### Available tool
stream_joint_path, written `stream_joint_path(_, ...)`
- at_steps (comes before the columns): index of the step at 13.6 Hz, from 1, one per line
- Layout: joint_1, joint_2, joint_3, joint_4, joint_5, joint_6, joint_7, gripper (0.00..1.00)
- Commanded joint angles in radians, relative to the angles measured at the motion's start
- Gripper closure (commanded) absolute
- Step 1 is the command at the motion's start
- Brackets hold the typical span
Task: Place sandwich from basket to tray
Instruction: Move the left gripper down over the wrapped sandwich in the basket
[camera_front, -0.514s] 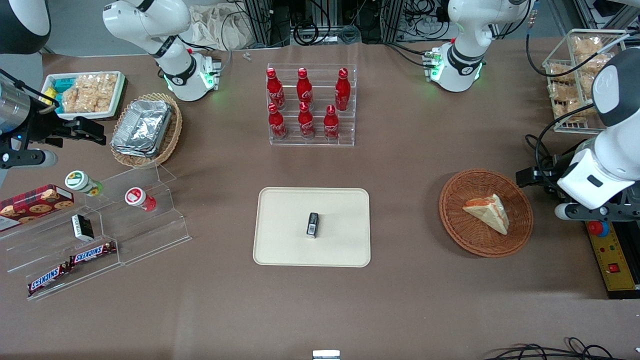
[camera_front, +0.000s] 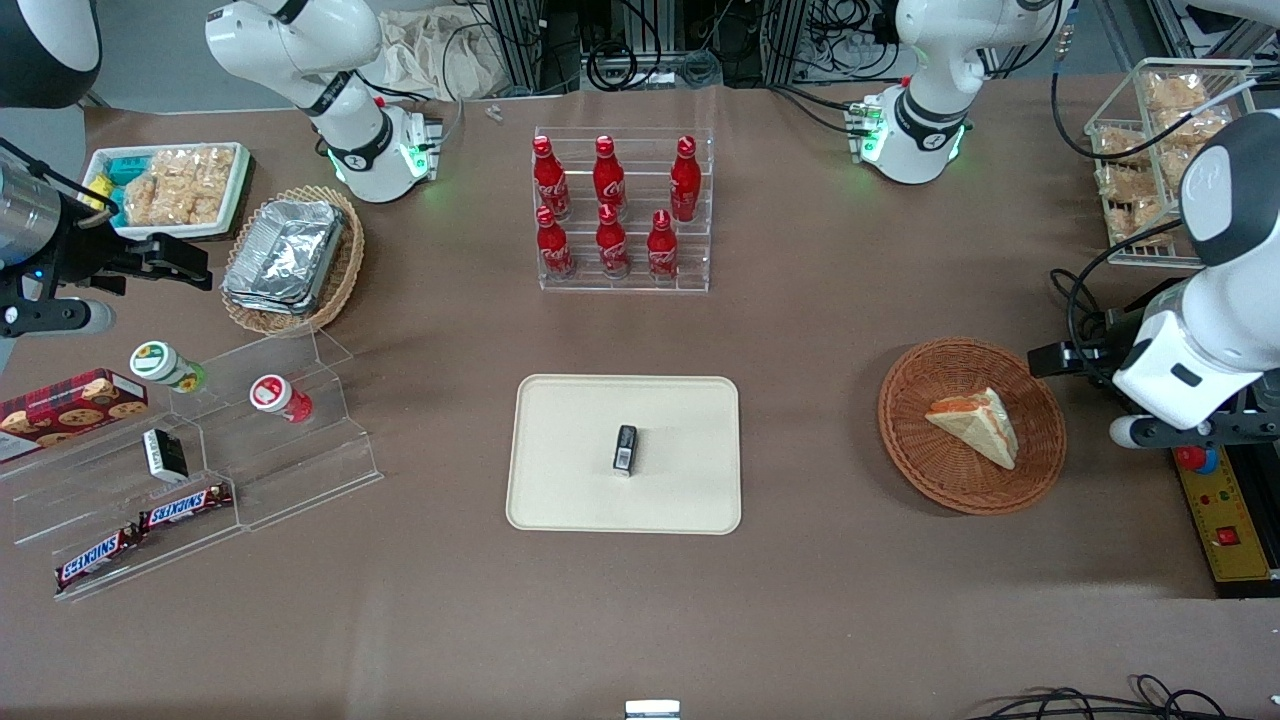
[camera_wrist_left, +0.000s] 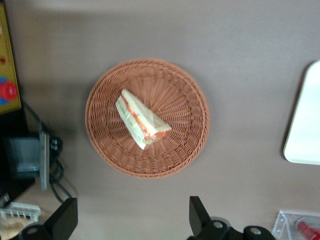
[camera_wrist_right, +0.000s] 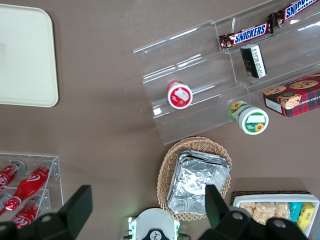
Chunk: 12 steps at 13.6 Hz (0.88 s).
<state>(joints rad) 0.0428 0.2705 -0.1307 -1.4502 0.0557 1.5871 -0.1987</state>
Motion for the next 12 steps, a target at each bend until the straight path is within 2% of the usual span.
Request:
stream_joint_path(1, 0.002, 0.021, 0.002, -0.004, 0.013, 0.004, -0.215, 0.00)
stream_joint_path(3, 0.032, 0.038, 0.005, -0.028, 0.001, 0.048, -0.396, 0.00)
stream_joint_path(5, 0.052, 0.015, 0.006, -0.137, -0.010, 0.178, -0.526, 0.00)
stream_joint_path(12, 0.061, 0.033, 0.025, -0.384, 0.004, 0.540, -0.853, 0.00)
